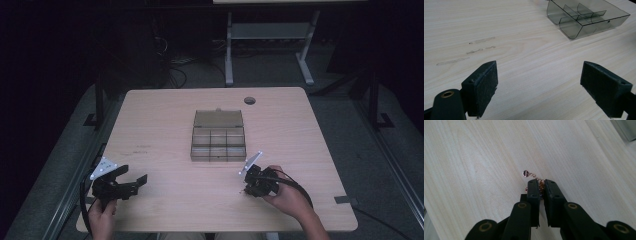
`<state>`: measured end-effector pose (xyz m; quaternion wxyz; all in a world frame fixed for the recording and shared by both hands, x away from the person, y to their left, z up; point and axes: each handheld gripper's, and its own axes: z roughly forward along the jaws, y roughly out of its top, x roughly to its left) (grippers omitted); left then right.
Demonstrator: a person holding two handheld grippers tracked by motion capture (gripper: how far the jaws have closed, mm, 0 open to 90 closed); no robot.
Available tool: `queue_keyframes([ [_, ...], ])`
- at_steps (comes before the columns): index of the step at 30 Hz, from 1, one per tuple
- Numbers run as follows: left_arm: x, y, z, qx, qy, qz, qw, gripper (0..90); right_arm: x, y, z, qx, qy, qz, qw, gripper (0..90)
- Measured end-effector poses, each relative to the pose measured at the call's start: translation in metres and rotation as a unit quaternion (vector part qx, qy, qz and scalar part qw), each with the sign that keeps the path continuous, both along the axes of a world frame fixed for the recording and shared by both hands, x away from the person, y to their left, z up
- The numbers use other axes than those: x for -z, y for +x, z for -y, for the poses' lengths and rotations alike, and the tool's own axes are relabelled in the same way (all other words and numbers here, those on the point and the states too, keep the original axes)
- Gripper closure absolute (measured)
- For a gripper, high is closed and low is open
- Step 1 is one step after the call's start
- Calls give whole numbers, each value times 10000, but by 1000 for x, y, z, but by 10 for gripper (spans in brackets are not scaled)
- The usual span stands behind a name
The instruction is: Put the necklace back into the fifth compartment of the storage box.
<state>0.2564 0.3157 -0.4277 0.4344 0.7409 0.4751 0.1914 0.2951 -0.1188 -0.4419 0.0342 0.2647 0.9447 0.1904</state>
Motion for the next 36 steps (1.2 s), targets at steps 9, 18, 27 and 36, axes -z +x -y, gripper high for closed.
queue_keyframes([
  [9, 0, 0, -1, -38, -22, 19, 10000, 140, -2, 0, 1, 58, 44, -46, 10000, 833],
  [18, -1, -1, -1, -45, -8, 25, 10000, 140, -15, -1, 8, 91, 311, -6, 9995, 834],
  [27, -1, -1, -1, -37, 9, 42, 10000, 140, -36, -1, 12, 78, 482, 128, 9987, 834],
  [36, -1, -1, -1, -34, -3, 42, 10000, 140, -56, 3, 14, 131, 572, 290, 9979, 834],
])
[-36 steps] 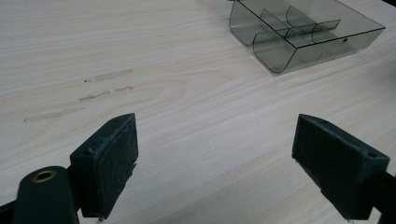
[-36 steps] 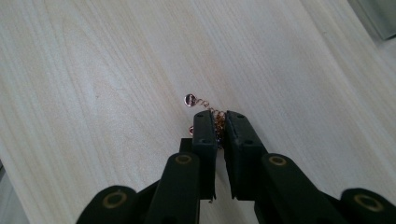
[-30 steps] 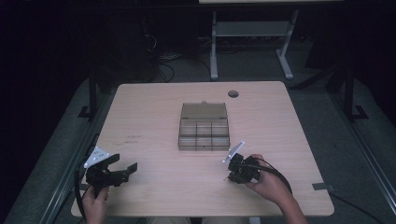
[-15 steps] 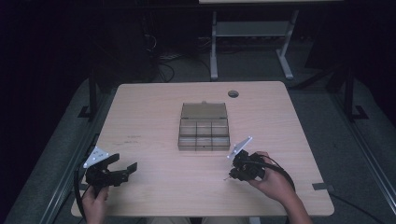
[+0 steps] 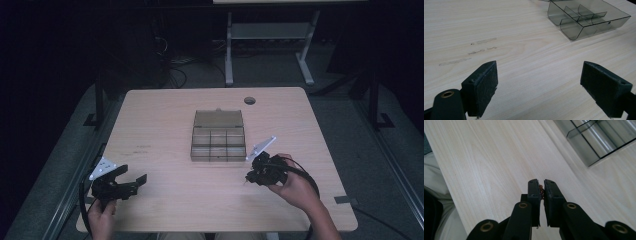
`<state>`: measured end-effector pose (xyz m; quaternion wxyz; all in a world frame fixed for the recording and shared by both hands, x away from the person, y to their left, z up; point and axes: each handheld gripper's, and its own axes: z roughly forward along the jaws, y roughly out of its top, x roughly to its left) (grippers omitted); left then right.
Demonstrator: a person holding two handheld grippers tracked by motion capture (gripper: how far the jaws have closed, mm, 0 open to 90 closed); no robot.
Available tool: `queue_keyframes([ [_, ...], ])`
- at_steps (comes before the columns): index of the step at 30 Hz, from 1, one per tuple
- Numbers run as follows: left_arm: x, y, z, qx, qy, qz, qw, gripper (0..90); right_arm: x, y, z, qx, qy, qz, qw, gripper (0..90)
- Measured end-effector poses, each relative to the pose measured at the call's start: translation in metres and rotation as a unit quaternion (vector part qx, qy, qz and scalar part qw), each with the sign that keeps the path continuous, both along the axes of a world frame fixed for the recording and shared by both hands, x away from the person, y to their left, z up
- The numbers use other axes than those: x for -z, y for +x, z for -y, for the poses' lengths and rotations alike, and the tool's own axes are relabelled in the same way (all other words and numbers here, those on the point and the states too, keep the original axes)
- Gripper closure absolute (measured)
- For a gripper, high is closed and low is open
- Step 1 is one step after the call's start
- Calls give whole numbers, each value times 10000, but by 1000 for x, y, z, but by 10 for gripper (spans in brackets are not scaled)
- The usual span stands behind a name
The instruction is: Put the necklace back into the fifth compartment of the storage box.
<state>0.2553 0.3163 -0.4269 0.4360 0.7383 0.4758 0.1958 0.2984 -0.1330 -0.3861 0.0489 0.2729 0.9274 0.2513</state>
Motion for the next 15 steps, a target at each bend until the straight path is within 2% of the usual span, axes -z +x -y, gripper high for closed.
queue_keyframes([
  [15, 0, -1, -1, -29, -32, -4, 10000, 140, -12, 19, -5, 68, 180, -13, 9998, 834],
])
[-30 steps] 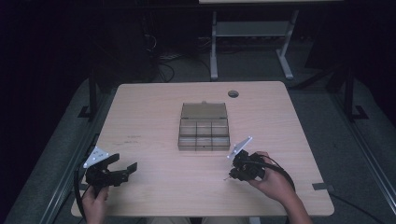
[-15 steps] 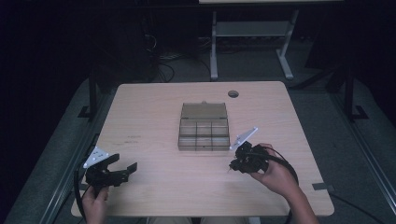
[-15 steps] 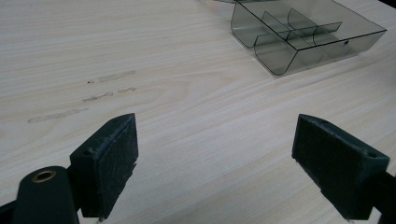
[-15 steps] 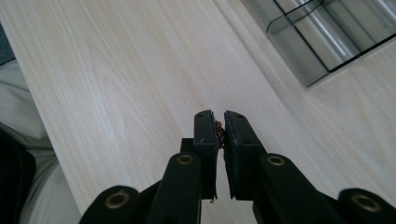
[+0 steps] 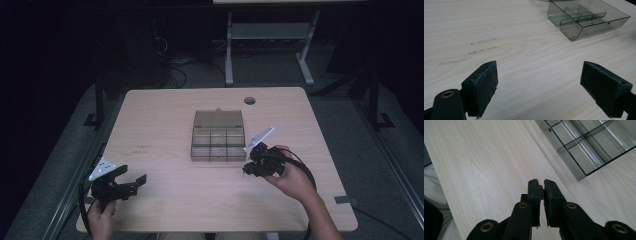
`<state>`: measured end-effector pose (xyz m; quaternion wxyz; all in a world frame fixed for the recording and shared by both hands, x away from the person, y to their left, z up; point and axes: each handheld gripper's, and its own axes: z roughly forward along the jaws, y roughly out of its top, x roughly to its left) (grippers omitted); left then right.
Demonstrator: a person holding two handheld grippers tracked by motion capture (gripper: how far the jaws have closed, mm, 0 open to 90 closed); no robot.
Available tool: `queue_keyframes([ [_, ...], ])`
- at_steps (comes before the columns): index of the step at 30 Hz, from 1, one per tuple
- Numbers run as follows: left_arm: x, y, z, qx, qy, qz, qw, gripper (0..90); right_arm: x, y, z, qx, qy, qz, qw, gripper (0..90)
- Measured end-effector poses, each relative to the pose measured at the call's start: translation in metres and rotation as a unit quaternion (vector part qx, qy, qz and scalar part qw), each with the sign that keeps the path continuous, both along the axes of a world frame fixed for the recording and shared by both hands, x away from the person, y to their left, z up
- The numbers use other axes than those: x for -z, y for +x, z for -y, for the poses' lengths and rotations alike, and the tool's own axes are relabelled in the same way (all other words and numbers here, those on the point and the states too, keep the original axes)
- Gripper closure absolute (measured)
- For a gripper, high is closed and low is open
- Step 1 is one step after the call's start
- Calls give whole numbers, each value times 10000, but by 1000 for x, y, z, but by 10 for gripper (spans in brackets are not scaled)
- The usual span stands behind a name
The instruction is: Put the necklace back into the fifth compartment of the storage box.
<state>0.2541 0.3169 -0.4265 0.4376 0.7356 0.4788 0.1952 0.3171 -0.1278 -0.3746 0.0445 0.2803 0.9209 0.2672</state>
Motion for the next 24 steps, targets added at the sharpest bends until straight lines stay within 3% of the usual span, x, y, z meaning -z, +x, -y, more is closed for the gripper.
queue_keyframes([
  [12, 0, 0, -1, -27, -39, 23, 10000, 140, -12, 14, -9, -18, 58, 158, 9999, 834],
  [24, 0, -1, -1, -39, -64, 18, 10000, 140, -20, 25, -21, -71, 118, 166, 9998, 834],
])
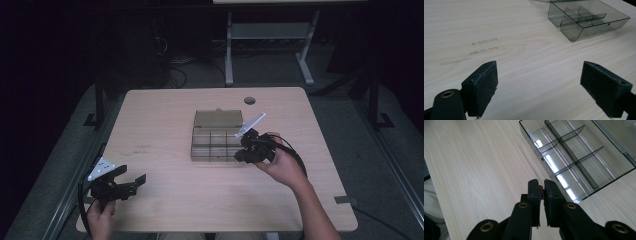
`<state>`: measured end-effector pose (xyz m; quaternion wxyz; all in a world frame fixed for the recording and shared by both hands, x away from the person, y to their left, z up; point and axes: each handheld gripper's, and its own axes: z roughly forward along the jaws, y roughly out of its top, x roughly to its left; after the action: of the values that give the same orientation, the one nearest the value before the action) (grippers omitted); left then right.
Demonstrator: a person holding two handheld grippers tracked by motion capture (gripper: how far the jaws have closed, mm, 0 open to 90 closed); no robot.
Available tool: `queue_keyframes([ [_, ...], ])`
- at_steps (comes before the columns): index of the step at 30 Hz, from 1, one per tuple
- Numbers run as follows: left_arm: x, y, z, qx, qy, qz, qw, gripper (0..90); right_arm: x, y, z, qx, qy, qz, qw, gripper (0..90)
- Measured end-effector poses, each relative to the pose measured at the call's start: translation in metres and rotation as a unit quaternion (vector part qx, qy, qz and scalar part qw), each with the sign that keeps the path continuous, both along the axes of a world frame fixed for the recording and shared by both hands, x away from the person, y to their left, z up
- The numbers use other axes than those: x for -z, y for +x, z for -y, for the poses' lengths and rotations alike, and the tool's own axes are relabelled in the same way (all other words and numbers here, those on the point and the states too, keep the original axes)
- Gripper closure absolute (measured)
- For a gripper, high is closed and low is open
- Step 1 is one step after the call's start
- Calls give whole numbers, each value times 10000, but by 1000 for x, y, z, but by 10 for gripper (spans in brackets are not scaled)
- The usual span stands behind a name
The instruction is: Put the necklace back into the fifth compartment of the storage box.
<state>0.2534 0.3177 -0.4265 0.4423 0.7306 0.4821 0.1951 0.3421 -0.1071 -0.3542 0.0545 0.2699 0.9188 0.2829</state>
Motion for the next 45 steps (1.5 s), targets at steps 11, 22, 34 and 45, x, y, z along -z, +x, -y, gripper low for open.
queue_keyframes([
  [11, 0, 1, -1, 4, 16, -5, 10000, 140, -7, 13, -11, -43, 24, -8, 10000, 834],
  [22, 0, 1, -3, -14, 27, -15, 10000, 140, -17, 26, -25, -83, 15, 55, 9999, 834],
  [34, 1, 3, -5, -40, -25, -29, 10000, 140, -13, 45, -39, -99, 40, 32, 9999, 833],
  [45, 1, 3, -7, -57, -36, -39, 10000, 140, -1, 62, -45, -2, 34, -108, 9999, 833],
])
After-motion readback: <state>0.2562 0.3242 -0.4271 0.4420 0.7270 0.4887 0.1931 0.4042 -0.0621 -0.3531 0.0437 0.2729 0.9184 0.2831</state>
